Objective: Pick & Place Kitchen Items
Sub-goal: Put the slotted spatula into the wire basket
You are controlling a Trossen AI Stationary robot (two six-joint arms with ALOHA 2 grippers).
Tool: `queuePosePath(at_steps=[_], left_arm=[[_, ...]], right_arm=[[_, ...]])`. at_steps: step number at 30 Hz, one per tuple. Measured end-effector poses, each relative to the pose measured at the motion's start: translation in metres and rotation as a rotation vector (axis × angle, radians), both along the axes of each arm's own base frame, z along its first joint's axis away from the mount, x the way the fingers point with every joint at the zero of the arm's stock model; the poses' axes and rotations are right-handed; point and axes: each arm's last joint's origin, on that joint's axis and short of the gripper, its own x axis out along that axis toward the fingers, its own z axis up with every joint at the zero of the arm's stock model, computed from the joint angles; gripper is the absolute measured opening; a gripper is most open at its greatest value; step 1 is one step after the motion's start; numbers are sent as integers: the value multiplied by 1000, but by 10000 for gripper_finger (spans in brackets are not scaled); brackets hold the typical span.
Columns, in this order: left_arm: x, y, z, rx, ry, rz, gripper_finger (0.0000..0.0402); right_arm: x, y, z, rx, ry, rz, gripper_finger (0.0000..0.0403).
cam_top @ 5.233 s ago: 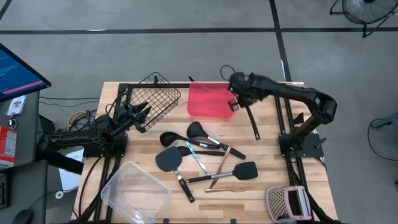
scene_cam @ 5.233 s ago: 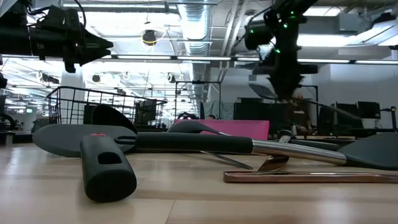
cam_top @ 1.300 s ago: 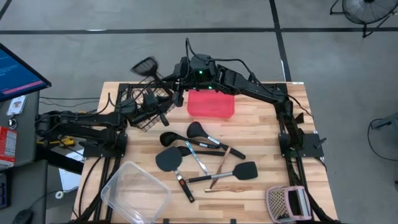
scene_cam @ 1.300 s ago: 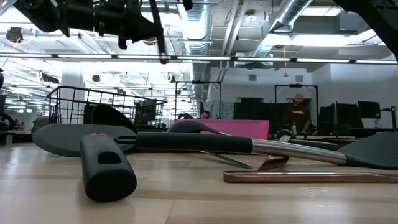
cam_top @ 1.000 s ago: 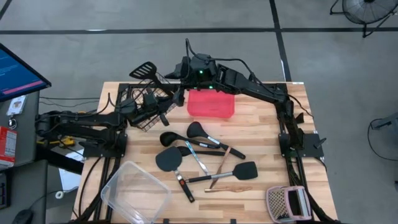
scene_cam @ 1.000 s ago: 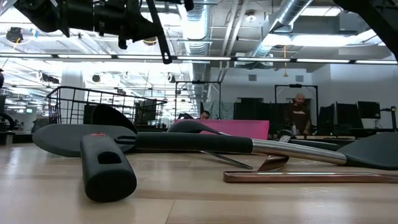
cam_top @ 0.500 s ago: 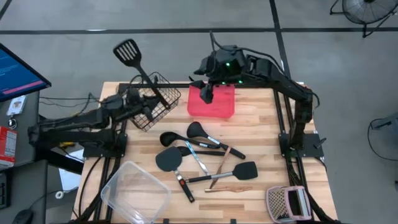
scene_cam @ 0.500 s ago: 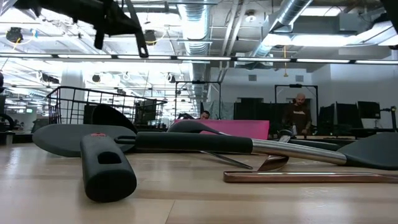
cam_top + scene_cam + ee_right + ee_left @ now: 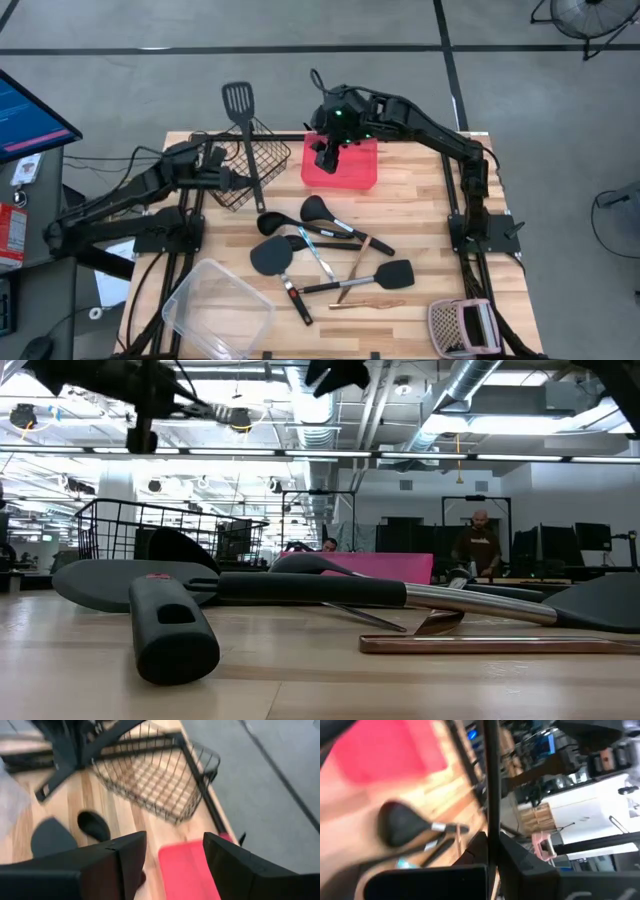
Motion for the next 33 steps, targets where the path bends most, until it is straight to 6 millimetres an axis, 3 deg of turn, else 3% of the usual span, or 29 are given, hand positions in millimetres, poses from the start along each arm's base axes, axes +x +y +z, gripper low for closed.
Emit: queuePosePath(at_steps=[5,8,12,19,24,28,33], left_arm=[[-6,6,-1,-133,-16,-55,0],[-10,4,1,-207,-45,-186,0],[-16,-10,7,-239,-99,-470,0],[-34,-36,19,-289,-150,-707,0],[-35,-38,21,-262,-168,-591,0],[-24,-27,16,-322,-127,-418,0],[-11,-13,7,-378,-68,-326,0]], right_arm=[[-2,4,-2,15,32,3,191],[-6,5,0,23,37,1,188],[-8,7,0,26,53,3,184],[-9,4,-1,18,64,7,180],[-10,5,-1,36,72,-9,176],[-11,3,-2,42,86,-17,175],[-10,3,-1,39,72,-18,175]])
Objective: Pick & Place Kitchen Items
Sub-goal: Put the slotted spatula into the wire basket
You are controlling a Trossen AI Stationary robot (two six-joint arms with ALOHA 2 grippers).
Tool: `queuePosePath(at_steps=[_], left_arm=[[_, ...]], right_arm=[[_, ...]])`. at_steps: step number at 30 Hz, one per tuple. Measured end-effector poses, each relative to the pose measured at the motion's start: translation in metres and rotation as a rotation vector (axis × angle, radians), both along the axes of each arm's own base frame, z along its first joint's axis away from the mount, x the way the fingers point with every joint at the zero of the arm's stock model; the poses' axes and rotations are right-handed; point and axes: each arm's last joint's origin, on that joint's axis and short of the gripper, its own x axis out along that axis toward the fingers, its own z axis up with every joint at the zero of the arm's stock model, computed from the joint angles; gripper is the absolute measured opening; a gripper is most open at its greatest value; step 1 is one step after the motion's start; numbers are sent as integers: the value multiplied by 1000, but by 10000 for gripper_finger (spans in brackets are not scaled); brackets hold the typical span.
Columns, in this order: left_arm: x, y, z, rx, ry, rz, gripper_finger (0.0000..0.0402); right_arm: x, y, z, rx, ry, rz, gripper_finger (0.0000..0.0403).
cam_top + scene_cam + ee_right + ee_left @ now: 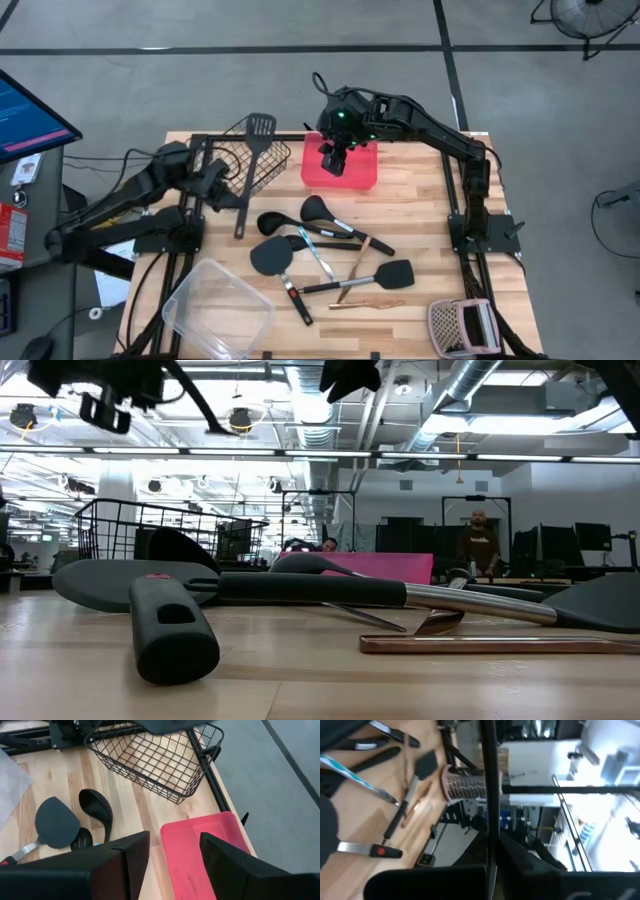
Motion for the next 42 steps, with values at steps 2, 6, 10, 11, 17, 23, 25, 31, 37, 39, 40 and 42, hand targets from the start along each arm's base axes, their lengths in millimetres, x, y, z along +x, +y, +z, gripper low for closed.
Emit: queuePosePath(at_steps=[2,6,10,11,17,23,25,31,37,39,40,42], left_arm=[[2,7,-3,-16,21,30,0],[0,22,-6,-19,38,126,0],[-7,35,-5,8,40,295,0],[-9,38,-5,17,37,340,0],[-18,55,5,110,-27,617,1],[-18,61,25,156,-206,879,1],[-15,61,30,178,-256,932,1],[-2,60,34,182,-316,1035,1],[19,56,34,168,-358,1041,1],[25,54,34,169,-372,1054,1],[28,53,35,178,-382,1063,1],[34,52,35,192,-397,1073,1]], right_arm=[[0,0,0,0,-1,1,173],[0,1,0,0,2,3,170],[-1,1,-2,5,24,4,167],[-2,1,-2,4,27,5,167],[-2,1,-2,1,28,8,166],[-1,0,-1,-5,11,8,162],[0,0,0,-8,1,8,161],[2,-1,2,-25,-26,18,160],[2,-1,2,-24,-23,18,159],[2,-1,2,-24,-22,18,159],[2,-1,2,-24,-21,18,159],[1,-2,1,-22,-14,16,159]])
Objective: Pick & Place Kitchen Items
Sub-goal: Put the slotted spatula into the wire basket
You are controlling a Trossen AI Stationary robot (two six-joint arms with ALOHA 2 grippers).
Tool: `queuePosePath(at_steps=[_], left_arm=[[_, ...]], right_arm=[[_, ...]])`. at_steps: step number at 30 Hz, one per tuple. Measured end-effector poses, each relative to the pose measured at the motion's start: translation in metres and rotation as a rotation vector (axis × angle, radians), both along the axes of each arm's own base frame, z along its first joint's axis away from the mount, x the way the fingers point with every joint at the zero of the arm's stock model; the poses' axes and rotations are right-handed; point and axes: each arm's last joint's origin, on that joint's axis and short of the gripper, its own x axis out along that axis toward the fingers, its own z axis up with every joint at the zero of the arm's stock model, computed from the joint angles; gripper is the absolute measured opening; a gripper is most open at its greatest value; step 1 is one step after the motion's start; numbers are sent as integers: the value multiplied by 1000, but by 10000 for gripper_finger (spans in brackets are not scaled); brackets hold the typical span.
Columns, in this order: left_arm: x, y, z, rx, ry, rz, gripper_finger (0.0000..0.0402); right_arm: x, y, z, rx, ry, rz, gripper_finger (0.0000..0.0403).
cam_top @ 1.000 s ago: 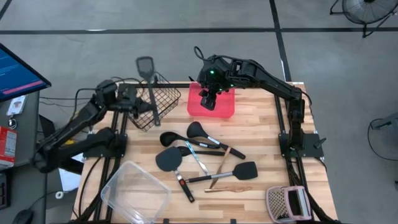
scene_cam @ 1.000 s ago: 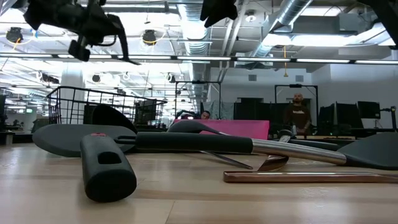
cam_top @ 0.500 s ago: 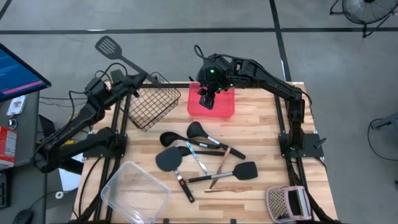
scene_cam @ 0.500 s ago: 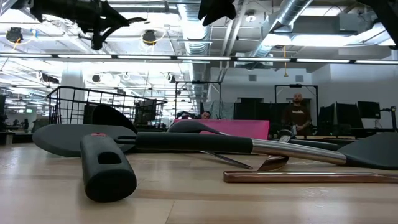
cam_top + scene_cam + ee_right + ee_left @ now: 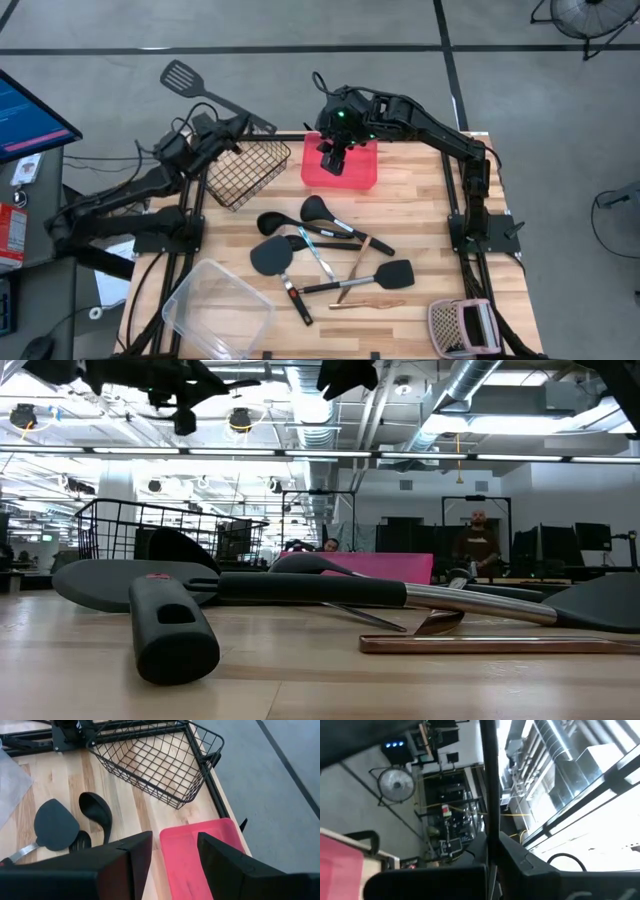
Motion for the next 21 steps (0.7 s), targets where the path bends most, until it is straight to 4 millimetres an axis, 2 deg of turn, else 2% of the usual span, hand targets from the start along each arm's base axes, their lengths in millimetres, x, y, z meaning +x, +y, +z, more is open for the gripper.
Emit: queuePosePath(at_steps=[7,13,16,21], left_arm=[[20,-1,-6,-1,-14,31,1],[27,2,-10,-4,-15,33,1],[25,1,-6,41,-17,44,1],[21,0,-2,58,-37,62,1]], right_arm=[[-4,-8,-2,6,23,-22,159],[-12,-18,-6,24,89,-32,159],[-25,-24,-1,51,101,-21,159],[-60,-29,29,82,-2,-27,159]])
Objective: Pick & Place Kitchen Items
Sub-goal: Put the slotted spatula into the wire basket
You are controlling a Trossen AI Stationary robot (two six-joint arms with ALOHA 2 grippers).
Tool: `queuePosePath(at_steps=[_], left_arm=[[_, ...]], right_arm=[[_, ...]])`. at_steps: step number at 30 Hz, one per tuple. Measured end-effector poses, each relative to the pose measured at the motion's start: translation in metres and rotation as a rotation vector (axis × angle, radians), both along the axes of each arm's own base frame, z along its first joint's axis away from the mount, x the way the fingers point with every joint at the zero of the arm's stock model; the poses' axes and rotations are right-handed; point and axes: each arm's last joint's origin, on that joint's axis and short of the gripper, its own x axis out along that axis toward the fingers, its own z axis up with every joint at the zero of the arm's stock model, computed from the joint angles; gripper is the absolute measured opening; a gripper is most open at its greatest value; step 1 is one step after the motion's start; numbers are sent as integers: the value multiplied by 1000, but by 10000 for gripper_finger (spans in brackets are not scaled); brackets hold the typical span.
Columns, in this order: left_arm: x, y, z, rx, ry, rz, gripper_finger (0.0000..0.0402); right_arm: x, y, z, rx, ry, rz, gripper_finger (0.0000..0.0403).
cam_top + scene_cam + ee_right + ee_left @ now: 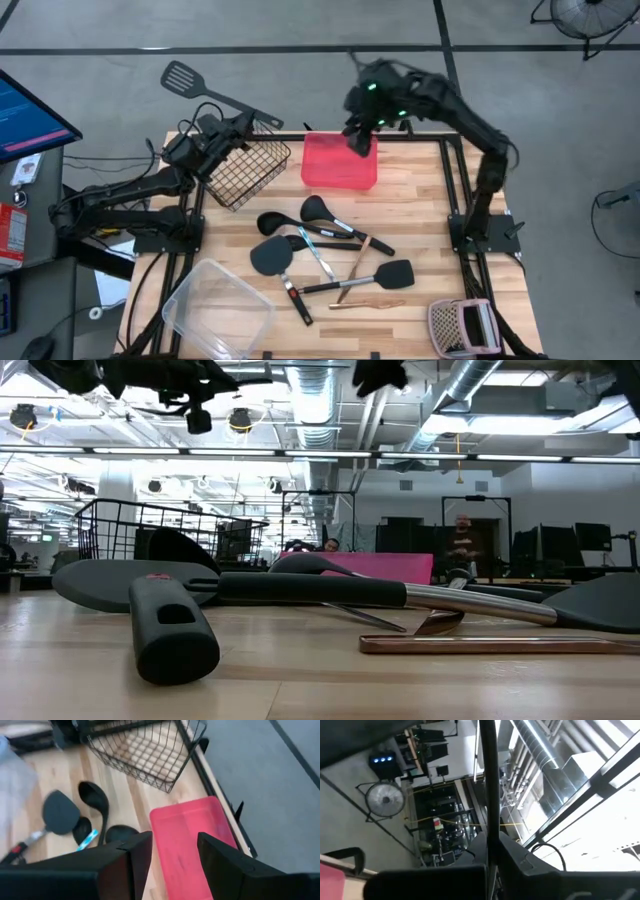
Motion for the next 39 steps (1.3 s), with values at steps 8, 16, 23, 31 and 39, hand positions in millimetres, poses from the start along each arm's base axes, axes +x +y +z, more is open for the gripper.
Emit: queuePosePath(at_steps=[8,16,23,31,39], left_arm=[[9,5,-8,-31,18,43,1],[28,9,-20,-71,-25,18,1],[36,14,-26,-76,-46,55,1],[43,17,-30,-53,-100,61,1],[56,17,-41,-64,-79,38,1]], right_arm=[[-38,9,2,-8,-165,-38,159],[-61,20,-46,-5,-342,-83,159],[-96,32,-59,-74,-590,-91,159],[-133,40,-57,-117,-712,-150,159],[-128,37,-71,-99,-668,-168,159]])
